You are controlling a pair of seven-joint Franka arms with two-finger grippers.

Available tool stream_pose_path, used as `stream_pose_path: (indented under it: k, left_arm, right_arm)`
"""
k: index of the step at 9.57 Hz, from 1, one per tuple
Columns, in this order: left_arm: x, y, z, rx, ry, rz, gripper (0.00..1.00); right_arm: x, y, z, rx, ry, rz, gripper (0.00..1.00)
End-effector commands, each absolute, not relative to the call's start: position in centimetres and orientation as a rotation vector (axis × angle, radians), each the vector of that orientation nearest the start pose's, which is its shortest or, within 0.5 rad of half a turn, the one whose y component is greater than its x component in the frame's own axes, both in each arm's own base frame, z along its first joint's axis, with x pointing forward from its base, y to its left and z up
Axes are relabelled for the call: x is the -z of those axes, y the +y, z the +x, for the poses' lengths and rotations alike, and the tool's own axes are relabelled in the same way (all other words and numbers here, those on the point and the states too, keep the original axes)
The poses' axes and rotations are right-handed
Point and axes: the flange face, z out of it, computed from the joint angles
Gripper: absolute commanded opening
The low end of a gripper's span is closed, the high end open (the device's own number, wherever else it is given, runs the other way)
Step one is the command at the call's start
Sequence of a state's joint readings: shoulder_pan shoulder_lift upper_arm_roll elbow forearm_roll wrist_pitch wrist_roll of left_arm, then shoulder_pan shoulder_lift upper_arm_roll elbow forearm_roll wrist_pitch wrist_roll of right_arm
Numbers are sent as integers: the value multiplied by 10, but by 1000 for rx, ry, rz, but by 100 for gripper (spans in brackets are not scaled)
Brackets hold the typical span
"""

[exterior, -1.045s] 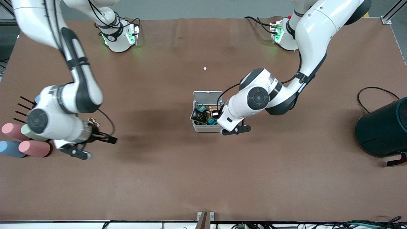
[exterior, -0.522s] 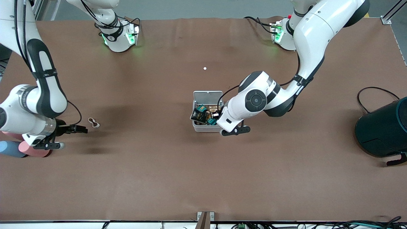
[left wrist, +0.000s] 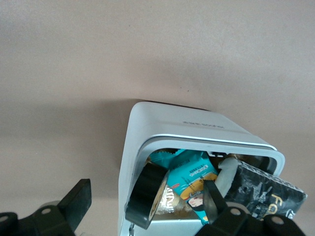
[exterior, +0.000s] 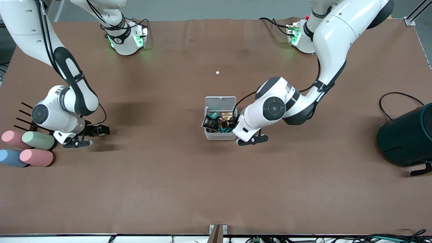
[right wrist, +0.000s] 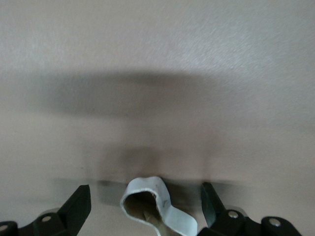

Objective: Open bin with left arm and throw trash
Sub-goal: 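Grasp the white clip with the right gripper while the left gripper withdraws, then return the left arm to rest while the right gripper lifts the clip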

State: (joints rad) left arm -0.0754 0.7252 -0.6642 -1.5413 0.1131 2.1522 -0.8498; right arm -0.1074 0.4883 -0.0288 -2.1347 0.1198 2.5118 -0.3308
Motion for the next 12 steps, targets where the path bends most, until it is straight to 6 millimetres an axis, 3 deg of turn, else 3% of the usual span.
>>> stream_pose_path:
  k: [1,2,3,4,5,6,7,8,10,12]
  left_arm:
    - [-348,-361,594,-253,-377,-3323,100]
    - [-379,-316,614,-197,-476,-3303,100]
    - [-406,-274,626,-160,-545,-3277,100]
    - [-431,-238,636,-119,-498,-3276,100]
    - [-451,-209,640,-103,-330,-3276,100]
    - [-463,-177,648,-102,-222,-3276,100]
    - [-477,-148,651,-99,-104,-3273,100]
    - [-499,-121,648,-69,6,-3252,100]
    - [-551,-59,634,-34,19,-3168,100]
    - [-606,-34,596,-47,137,-3127,100]
  right_arm:
    - [-169,-79,537,-149,-231,-3051,99]
    - [-168,-80,535,-157,-236,-3049,96]
    - [-168,-88,534,-158,-213,-3049,78]
    - [-168,-92,534,-160,-206,-3049,52]
    - [-169,-92,535,-158,-211,-3048,22]
    - [-171,-93,536,-157,-223,-3047,11]
    - [-183,-93,540,-127,-218,-3052,2]
    - [-200,-92,545,-113,-207,-3052,0]
    - [-270,-76,577,-217,-44,-3016,0]
    - [-343,3,619,-227,201,-2994,0]
